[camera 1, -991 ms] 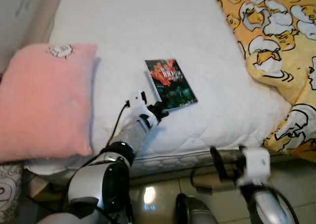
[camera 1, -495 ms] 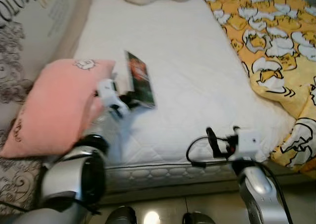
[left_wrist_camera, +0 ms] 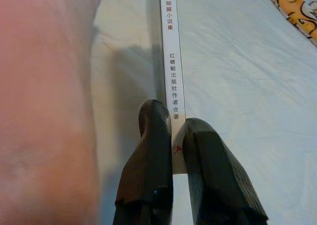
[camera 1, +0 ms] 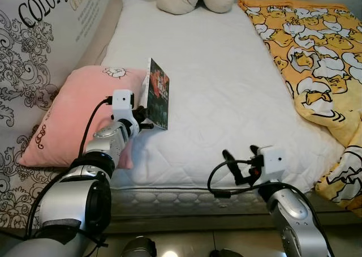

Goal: Clean up the room

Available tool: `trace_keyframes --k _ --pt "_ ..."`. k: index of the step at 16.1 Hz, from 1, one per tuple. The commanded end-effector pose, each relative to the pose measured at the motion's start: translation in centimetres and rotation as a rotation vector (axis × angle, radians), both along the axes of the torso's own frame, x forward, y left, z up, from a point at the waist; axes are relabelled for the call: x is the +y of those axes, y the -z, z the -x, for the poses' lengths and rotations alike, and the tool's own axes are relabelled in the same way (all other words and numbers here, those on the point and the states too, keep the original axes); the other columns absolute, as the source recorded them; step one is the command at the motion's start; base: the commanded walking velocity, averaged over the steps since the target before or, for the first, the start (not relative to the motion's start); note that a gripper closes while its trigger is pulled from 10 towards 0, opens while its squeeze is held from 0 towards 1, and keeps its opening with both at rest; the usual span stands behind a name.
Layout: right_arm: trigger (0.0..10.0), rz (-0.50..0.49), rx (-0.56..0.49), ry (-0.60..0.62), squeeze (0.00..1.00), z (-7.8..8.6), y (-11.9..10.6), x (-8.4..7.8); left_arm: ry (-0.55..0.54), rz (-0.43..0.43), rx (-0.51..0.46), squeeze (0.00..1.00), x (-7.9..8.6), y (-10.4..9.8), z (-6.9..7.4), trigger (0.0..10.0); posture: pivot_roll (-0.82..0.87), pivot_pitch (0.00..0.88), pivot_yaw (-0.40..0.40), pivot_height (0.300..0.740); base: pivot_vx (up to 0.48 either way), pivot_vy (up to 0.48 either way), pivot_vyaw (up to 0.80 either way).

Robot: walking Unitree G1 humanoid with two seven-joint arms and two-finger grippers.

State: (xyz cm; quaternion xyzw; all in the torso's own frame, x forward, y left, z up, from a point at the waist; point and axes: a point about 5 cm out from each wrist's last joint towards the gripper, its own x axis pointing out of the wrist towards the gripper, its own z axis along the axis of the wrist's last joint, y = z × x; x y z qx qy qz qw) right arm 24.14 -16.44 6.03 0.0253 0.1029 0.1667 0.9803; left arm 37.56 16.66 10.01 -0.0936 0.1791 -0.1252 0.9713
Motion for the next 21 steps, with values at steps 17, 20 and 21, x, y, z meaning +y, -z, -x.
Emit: trace_keyframes --k 17,20,21 --pt "10.0 0.097 -0.296 0.195 0.0 4.3 -3.7 -0.4 0.108 -0.172 -0.672 0.0 -4.6 -4.6 8.5 0.0 -0.03 0.0 -0.032 0.74 0.0 0.0 0.0" --pt "10.0 0.13 -0.364 0.221 0.0 4.1 -4.5 -0.5 0.107 -0.177 -0.673 0.0 -4.8 -4.9 10.6 0.0 -0.03 0.0 -0.031 0.74 0.0 0.0 0.0" --pt "10.0 0.144 -0.367 0.211 0.0 4.0 -4.4 -0.5 0.112 -0.179 -0.649 0.0 -4.8 -4.6 10.7 0.0 -0.03 0.0 -0.031 0.74 0.0 0.0 0.0"
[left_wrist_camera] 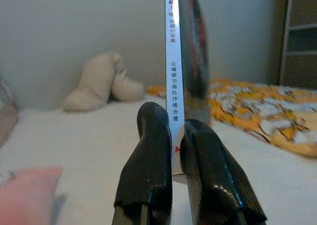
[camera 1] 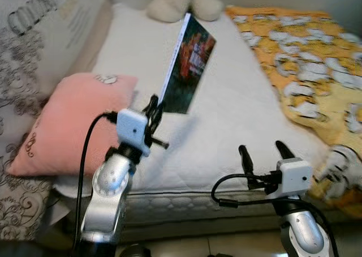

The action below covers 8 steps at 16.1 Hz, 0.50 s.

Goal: Clean up the room

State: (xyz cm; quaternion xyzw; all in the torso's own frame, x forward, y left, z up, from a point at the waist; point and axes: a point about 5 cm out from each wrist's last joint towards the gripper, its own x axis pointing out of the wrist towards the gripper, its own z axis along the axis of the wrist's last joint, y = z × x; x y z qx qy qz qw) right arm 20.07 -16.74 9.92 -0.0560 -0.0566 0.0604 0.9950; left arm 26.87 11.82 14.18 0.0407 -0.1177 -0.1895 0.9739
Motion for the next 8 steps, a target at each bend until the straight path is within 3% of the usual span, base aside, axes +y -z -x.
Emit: trace_keyframes --k 1,4,6,8 --pt "10.0 0.012 -0.001 0.001 0.0 -0.1 0.1 0.0 0.036 -0.003 0.067 0.0 -0.7 0.8 -0.1 0.0 -0.03 0.0 -0.029 0.74 0.0 0.0 0.0" --pt "10.0 -0.001 0.013 -0.002 0.0 -0.9 0.5 -0.1 0.065 0.025 0.204 0.0 -0.8 2.5 -1.2 0.0 -0.05 0.0 -0.02 0.74 0.0 0.0 0.0" --pt "10.0 -0.034 0.027 0.012 0.0 -1.0 0.6 -0.4 -0.007 0.057 0.242 0.0 0.2 2.6 -1.9 0.0 -0.06 0.0 -0.016 0.74 0.0 0.0 0.0" --pt "10.0 -0.057 0.059 -0.02 0.0 -0.8 0.9 -0.2 -0.119 0.054 0.243 0.0 1.5 2.8 -1.6 0.0 -0.07 0.0 -0.014 0.74 0.0 0.0 0.0"
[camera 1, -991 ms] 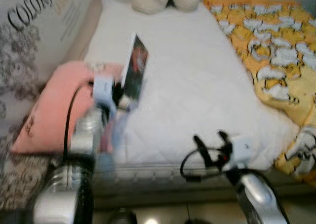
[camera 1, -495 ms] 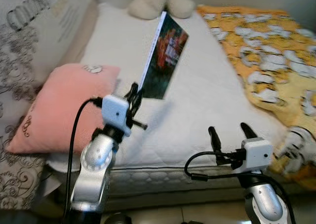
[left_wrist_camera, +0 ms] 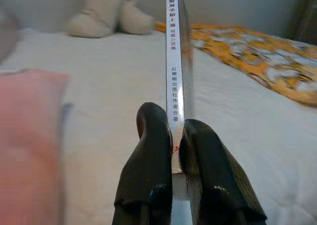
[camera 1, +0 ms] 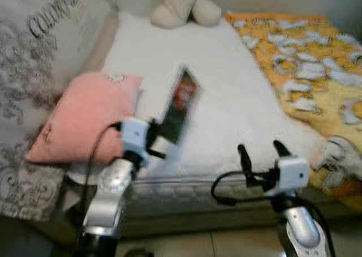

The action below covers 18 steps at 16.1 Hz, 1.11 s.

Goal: Clean up the room

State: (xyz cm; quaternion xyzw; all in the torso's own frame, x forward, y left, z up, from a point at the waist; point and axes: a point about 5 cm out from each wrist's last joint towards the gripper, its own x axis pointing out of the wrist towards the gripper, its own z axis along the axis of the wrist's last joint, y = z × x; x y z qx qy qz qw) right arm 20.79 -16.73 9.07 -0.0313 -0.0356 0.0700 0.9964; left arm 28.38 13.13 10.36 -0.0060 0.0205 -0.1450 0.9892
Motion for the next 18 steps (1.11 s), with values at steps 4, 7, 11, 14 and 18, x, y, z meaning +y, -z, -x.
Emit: trace_keyframes --k 4,7,11,14,18 --pt "10.0 -0.046 0.046 -0.005 0.0 -1.1 0.4 -0.4 -0.035 0.005 -0.043 0.0 -0.2 -1.0 0.8 0.0 -0.04 0.0 -0.026 0.74 0.0 0.0 0.0" --pt "10.0 -0.079 0.032 0.018 0.0 -2.5 0.0 -0.6 -0.032 -0.026 -0.072 0.0 -0.3 -1.7 -0.2 0.0 -0.02 0.0 -0.023 0.74 0.0 0.0 0.51" --pt "10.0 -0.073 0.033 0.004 0.0 -3.0 0.0 -0.1 0.024 -0.055 -0.105 0.0 -1.0 -2.5 -0.9 0.0 -0.03 0.0 -0.011 0.74 0.0 0.0 0.0" --pt "10.0 -0.071 0.032 0.01 0.0 -3.0 0.2 -0.1 0.078 -0.052 -0.1 0.0 -2.0 -2.5 -1.2 0.0 -0.05 0.0 0.006 0.74 0.0 0.0 0.0" --pt "10.0 -0.07 0.043 0.018 0.0 -2.6 0.5 -0.1 0.084 -0.024 -0.081 0.0 -2.1 -2.2 -1.2 0.0 -0.06 0.0 0.013 0.74 0.19 0.0 0.0"
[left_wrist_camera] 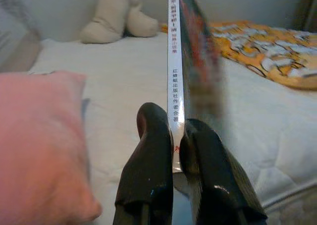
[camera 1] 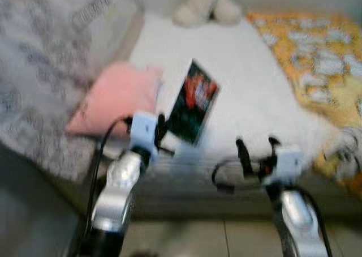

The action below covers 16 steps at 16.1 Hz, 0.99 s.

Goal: Clean up the room

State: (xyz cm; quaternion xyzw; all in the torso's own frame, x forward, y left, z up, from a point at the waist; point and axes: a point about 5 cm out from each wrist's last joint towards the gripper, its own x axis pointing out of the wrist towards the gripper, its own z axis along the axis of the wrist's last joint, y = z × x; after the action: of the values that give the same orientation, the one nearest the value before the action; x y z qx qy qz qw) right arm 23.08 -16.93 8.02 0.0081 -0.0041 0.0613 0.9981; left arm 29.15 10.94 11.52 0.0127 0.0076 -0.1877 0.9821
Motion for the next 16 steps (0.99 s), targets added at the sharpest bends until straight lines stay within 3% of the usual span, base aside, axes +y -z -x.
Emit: trace_keyframes --k 1,16 --pt "10.0 0.005 -0.024 0.001 0.0 -0.3 -0.5 0.1 -0.002 0.014 -0.048 0.0 0.0 -1.1 -0.5 0.0 -0.06 0.0 0.013 0.74 0.48 0.0 0.0" --pt "10.0 0.023 0.0 -0.068 0.0 -0.5 -0.3 0.5 -0.108 0.082 0.025 0.0 0.8 -0.3 -1.4 0.0 -0.06 0.0 -0.004 0.74 0.464 0.0 0.04"
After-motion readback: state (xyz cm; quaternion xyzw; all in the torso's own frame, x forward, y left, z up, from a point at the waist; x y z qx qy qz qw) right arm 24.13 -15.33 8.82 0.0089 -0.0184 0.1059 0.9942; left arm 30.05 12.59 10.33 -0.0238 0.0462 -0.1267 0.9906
